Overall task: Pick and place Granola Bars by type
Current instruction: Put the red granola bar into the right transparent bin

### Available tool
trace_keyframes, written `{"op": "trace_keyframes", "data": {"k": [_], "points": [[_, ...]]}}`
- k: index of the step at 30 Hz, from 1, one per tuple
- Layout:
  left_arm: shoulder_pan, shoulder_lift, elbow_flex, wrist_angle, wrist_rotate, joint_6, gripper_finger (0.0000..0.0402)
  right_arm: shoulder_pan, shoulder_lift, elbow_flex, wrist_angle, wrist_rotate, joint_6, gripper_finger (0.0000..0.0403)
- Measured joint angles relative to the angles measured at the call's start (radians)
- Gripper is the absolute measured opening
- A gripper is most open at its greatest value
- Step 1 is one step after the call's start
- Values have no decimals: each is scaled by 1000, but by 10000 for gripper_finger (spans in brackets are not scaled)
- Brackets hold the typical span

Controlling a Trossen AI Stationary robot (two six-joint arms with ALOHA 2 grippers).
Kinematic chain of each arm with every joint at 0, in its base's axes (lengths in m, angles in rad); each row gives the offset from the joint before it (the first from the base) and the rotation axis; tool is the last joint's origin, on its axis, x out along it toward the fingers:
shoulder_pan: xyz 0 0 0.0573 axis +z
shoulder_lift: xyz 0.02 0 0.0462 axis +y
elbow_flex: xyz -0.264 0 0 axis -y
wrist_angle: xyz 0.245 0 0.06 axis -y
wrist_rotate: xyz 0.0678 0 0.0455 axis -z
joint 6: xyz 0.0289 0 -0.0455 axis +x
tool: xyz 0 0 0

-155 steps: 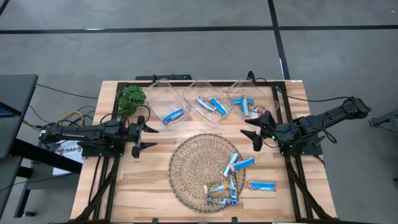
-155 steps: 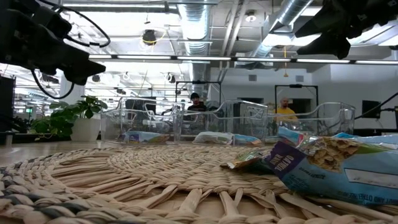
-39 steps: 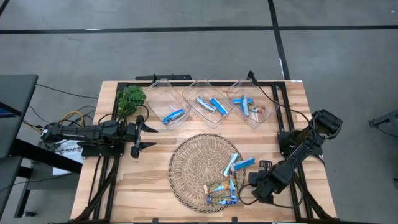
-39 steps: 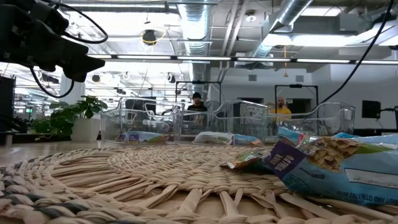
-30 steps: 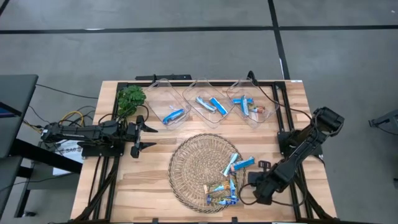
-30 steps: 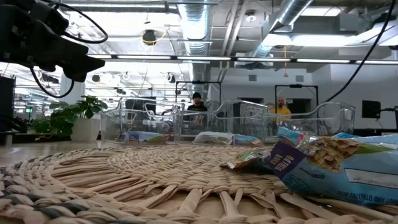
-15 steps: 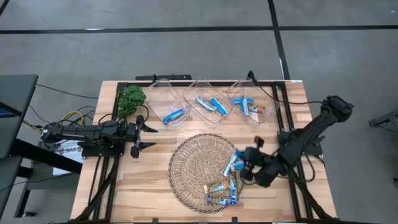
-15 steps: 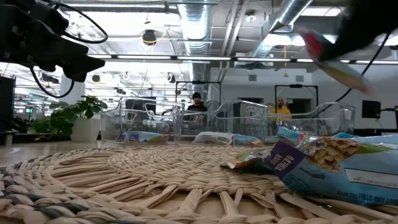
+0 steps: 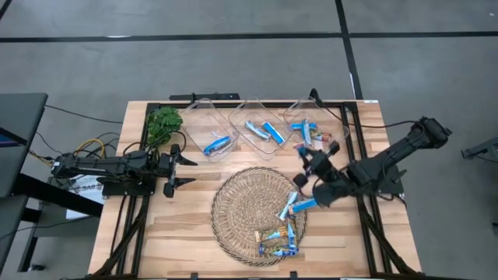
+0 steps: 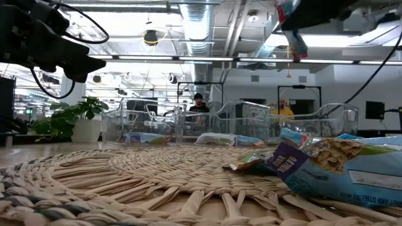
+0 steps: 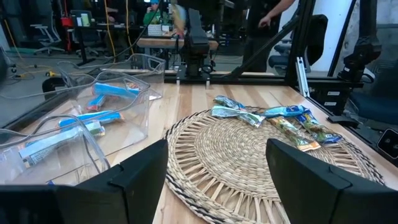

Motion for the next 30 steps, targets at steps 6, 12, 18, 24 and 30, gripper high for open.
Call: {"op": "trace_keyframes", "data": {"k": [6,12,18,24,30], "points": [[0,0,0,0,0,-3,265,-149,-18,0,-2,1,-83,55],[0,0,0,0,0,-3,265,-305,-24,0,-2,-1,-181,55],[0,0,0,0,0,-8,265,-449,-24,0,-33,-20,-240,55],[0,0,0,0,0,-1,265,-597,-4,-1,-99,-143,-233,55],[0,0,0,0,0,2,265,-714,29,-33,-124,-292,-226,55]]}}
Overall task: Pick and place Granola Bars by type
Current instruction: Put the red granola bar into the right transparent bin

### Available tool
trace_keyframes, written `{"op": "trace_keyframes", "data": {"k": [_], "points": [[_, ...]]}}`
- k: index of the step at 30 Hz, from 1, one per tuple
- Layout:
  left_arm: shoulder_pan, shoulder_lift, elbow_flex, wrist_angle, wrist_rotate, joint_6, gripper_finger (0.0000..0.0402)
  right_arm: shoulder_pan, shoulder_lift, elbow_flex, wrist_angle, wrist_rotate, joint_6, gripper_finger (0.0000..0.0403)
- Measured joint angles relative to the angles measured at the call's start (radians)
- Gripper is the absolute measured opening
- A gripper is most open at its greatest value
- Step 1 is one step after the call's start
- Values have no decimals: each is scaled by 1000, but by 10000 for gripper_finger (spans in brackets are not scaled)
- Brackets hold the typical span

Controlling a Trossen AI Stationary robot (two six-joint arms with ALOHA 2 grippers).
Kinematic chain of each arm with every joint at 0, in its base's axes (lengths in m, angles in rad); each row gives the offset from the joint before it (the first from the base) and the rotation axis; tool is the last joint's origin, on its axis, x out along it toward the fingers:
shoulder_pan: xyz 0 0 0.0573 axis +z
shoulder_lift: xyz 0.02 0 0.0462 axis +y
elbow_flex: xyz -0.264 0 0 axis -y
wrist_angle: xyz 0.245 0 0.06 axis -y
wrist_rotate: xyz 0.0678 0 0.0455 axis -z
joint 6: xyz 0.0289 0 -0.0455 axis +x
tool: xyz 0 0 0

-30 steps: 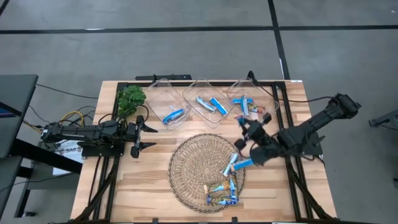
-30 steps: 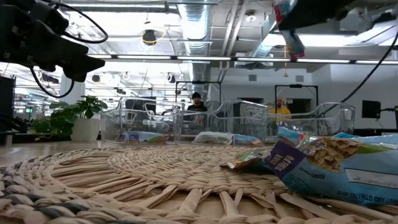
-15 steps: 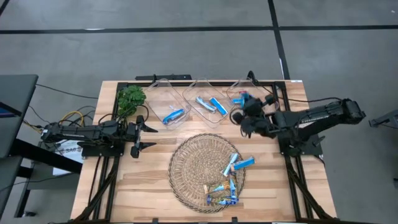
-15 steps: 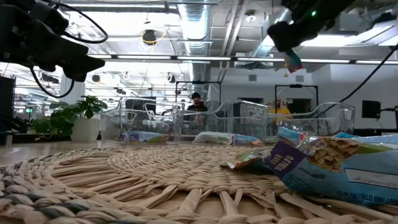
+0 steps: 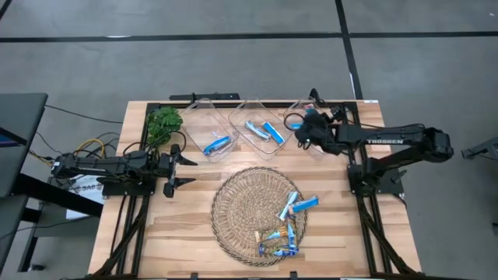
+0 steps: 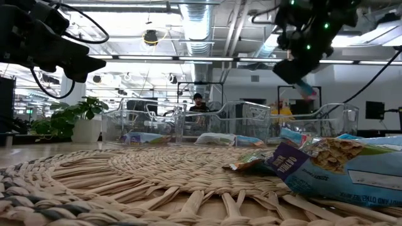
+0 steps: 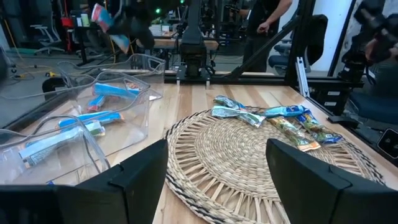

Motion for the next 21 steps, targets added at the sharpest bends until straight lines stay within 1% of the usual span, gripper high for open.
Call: {"op": "trace_keyframes", "data": {"k": [8,11,15,18,21], "points": [[0,0,0,0,0,-4,265,-126,61,-52,9,-221,21,55],[0,0,0,0,0,-10,265,-160,88,-59,8,-260,21,55],[0,0,0,0,0,-1,265,-178,110,-59,14,-274,4,60],[0,0,0,0,0,-3,265,-177,113,-59,30,-296,-27,83],[0,0,0,0,0,-10,265,-168,112,-59,34,-293,-31,126]]}}
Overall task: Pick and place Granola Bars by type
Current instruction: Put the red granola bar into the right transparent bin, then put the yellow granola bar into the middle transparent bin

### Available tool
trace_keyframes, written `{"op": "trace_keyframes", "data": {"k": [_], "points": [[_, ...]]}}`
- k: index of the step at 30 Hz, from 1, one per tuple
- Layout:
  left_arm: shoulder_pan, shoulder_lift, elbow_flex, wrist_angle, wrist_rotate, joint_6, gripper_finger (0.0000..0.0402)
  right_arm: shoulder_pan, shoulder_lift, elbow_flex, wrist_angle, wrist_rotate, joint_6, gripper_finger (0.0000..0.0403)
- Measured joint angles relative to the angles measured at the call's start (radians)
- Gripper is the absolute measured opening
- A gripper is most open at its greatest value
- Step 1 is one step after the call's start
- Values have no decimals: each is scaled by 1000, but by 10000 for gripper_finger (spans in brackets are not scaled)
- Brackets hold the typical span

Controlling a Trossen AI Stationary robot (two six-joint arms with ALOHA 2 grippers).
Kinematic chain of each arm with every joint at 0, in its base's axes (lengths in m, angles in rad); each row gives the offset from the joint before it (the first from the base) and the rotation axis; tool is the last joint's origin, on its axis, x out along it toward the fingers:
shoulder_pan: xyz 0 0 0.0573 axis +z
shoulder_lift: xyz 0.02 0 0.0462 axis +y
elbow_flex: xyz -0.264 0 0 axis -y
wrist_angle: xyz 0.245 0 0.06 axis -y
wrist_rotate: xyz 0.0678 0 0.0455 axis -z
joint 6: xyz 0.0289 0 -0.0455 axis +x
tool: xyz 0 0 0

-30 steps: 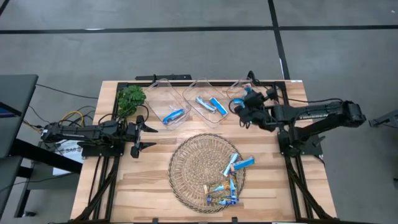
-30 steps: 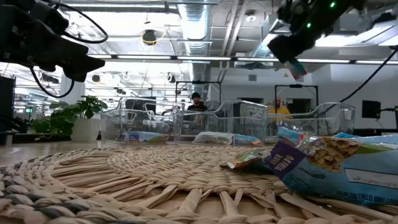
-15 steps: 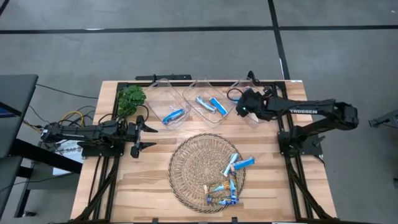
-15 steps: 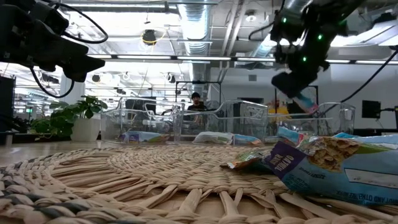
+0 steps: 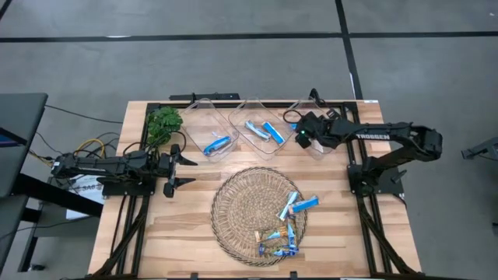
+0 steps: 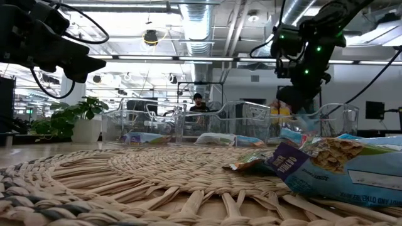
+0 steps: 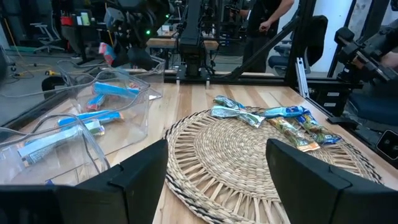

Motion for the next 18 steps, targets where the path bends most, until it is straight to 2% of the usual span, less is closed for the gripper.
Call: {"op": "trace_keyframes", "data": {"k": [5,9,14,18], "points": [[0,0,0,0,0,9,265,9,-10,0,7,7,0,207],[0,0,0,0,0,1,265,25,-39,0,7,9,-1,250],[0,0,0,0,0,6,265,63,-96,0,7,9,-1,260],[0,0,0,0,0,4,265,140,-153,0,7,8,-1,260]]}}
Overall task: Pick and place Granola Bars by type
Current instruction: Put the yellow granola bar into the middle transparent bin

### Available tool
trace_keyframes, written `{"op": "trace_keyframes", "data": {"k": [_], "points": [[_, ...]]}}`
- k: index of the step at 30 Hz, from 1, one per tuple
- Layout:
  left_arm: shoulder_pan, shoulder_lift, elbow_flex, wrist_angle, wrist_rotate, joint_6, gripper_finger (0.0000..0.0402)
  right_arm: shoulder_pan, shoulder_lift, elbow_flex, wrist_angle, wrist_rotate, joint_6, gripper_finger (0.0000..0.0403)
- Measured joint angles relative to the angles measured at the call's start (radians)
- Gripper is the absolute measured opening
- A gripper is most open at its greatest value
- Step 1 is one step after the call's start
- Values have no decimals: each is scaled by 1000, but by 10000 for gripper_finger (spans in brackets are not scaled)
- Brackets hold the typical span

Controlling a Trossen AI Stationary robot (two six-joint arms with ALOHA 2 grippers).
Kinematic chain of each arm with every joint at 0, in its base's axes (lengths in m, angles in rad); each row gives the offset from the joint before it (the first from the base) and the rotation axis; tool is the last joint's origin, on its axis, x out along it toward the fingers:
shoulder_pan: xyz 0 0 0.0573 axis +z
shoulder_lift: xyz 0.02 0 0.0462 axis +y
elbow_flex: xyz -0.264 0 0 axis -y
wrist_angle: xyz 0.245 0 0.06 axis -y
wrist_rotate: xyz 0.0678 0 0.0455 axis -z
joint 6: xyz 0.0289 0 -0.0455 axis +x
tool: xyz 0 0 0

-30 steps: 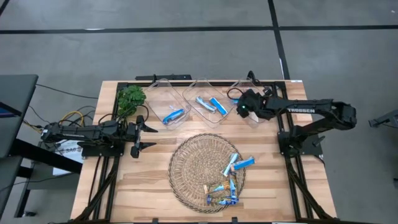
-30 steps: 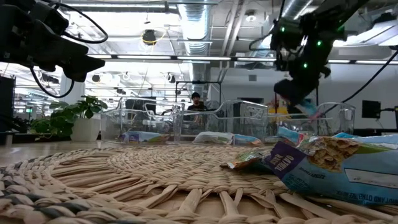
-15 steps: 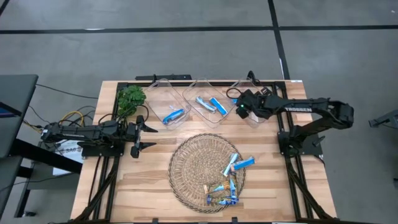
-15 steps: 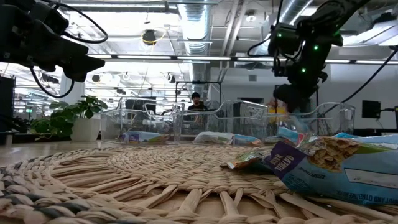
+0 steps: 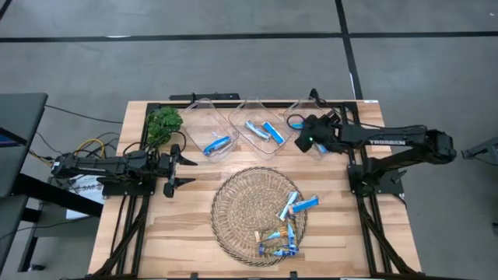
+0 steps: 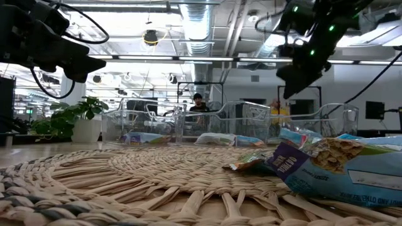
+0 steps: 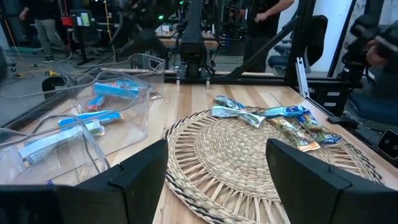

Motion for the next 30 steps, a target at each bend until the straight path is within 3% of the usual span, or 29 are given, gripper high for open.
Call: {"op": "trace_keyframes", "data": {"k": [8,16,20,30], "points": [[0,0,0,0,0,-1,265,256,-96,0,18,-93,-9,260],[0,0,0,0,0,-3,265,478,-93,0,79,-392,-77,260],[0,0,0,0,0,5,265,547,-56,0,77,-490,-70,260],[0,0,0,0,0,-5,265,633,86,0,22,-606,23,260]]}}
